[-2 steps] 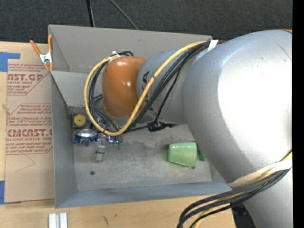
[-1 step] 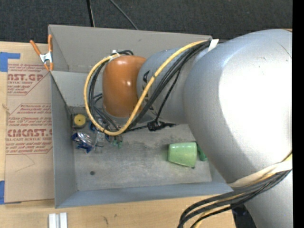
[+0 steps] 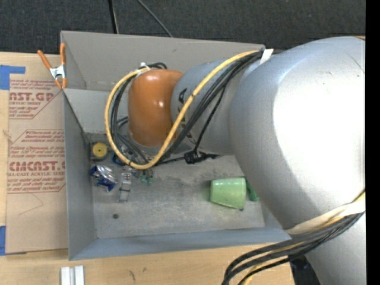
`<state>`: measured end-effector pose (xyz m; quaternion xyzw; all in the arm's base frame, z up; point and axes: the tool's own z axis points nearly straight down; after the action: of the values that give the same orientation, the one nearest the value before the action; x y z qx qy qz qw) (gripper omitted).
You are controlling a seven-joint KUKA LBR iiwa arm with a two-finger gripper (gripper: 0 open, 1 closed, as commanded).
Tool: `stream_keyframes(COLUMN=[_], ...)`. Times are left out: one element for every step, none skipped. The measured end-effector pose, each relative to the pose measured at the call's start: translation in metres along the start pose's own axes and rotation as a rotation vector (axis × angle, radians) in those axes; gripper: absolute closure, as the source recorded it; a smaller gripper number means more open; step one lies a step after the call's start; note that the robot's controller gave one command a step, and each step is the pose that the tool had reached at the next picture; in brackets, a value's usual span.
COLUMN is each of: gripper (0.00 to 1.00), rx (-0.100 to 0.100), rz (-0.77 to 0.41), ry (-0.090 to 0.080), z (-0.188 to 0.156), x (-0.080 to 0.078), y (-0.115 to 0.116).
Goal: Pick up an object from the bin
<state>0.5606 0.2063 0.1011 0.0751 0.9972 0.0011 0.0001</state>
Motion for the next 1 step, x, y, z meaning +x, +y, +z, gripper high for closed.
stream_keyframes(gripper=[0.00], rx=[0.007], rz=[0.079], ry=[0.000], z=[0.0330], x=[-0.0284], y=[0.0355])
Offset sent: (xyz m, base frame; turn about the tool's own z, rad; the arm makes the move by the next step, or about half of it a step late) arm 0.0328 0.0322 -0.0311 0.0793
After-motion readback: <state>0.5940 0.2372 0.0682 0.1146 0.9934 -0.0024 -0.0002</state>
